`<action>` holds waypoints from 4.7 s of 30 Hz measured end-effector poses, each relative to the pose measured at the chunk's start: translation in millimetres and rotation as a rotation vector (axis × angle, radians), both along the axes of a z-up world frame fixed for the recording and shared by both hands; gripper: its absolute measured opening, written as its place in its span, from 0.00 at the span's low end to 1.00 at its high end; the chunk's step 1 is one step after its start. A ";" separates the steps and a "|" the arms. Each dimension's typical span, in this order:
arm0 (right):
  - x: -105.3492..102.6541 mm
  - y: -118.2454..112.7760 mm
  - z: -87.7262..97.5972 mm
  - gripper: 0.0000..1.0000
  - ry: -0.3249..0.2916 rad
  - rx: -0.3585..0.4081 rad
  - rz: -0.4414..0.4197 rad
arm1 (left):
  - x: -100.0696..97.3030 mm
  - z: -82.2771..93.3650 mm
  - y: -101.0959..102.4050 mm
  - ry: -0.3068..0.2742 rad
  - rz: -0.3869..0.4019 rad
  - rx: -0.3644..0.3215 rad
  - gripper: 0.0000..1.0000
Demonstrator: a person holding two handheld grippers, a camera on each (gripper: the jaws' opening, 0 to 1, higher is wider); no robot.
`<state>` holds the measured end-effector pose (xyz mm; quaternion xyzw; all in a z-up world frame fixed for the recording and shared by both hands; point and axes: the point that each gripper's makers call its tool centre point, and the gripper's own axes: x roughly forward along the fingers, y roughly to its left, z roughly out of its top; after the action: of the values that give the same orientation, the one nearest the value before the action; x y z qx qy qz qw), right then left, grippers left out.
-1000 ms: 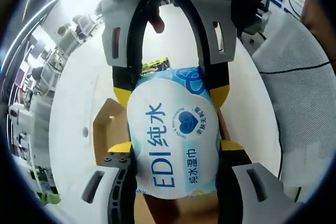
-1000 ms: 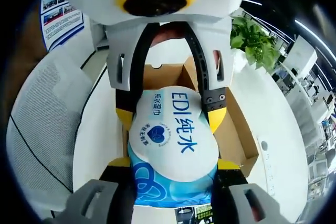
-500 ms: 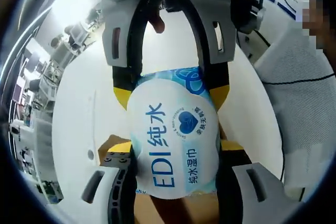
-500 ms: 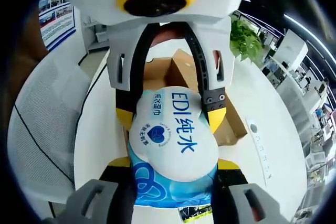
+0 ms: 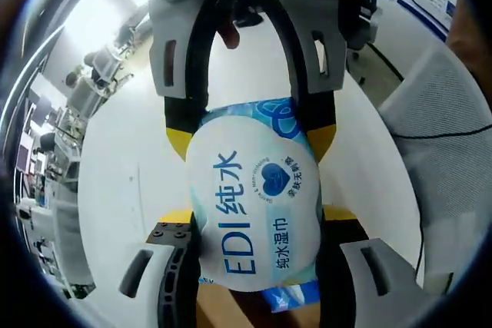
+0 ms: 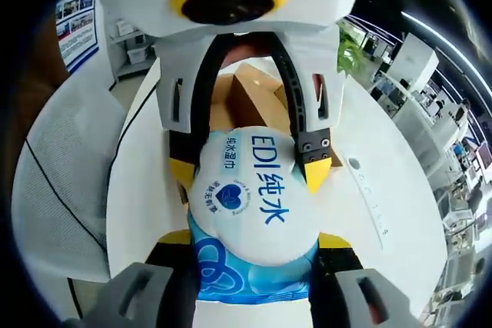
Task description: Operate the shoe box by opening the lid, removing the specified soft item, and placing it in the target area until the item is outside and the box remains undamaged.
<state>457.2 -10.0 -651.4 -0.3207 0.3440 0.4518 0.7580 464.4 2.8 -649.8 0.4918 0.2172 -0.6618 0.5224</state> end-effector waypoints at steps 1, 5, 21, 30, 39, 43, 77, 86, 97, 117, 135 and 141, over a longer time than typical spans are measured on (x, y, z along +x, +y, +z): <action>-0.6 -2.7 0.1 0.55 0.001 -0.001 -0.003 | 0.8 -0.4 -4.7 0.001 -0.006 0.001 0.60; -2.6 -15.4 0.9 0.55 0.005 -0.009 -0.013 | 2.3 -1.7 -16.1 0.004 -0.015 -0.004 0.60; 8.5 -36.0 -4.5 0.55 0.023 -0.026 -0.011 | 13.4 -9.4 -39.1 0.021 -0.014 -0.024 0.60; 38.2 -42.4 -14.6 0.55 0.035 -0.056 0.039 | 29.9 -16.3 -42.1 0.030 0.036 -0.045 0.60; 44.6 -42.5 -33.2 0.55 0.057 -0.073 0.080 | 40.4 -34.7 -43.0 0.049 0.076 -0.050 0.60; 47.2 -43.2 -39.6 0.55 0.064 -0.075 0.086 | 45.4 -42.3 -44.0 0.055 0.084 -0.040 0.60; 61.5 -37.0 -97.6 0.55 0.115 -0.097 0.163 | 61.4 -99.2 -34.3 0.085 0.182 0.019 0.60; 60.5 -35.8 -104.2 0.55 0.120 -0.096 0.169 | 64.7 -109.0 -34.9 0.091 0.197 0.018 0.60; 57.2 -30.5 -116.0 0.56 0.126 -0.087 0.181 | 63.4 -121.7 -30.7 0.090 0.212 0.016 0.60; 59.1 -33.6 -119.5 0.58 0.126 -0.101 0.157 | 65.3 -117.1 -33.3 0.076 0.203 0.014 0.61; 55.0 -43.0 -83.8 0.51 0.106 -0.047 0.067 | 58.2 -80.7 -38.9 0.094 0.202 -0.054 0.61; 51.4 -43.9 -69.6 0.51 0.085 -0.023 0.026 | 56.4 -64.9 -34.7 0.103 0.235 -0.096 0.62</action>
<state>508.5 -53.9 -721.0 -0.3143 0.3771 0.4710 0.7329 520.8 -31.9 -714.7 0.4027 0.2680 -0.6300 0.6076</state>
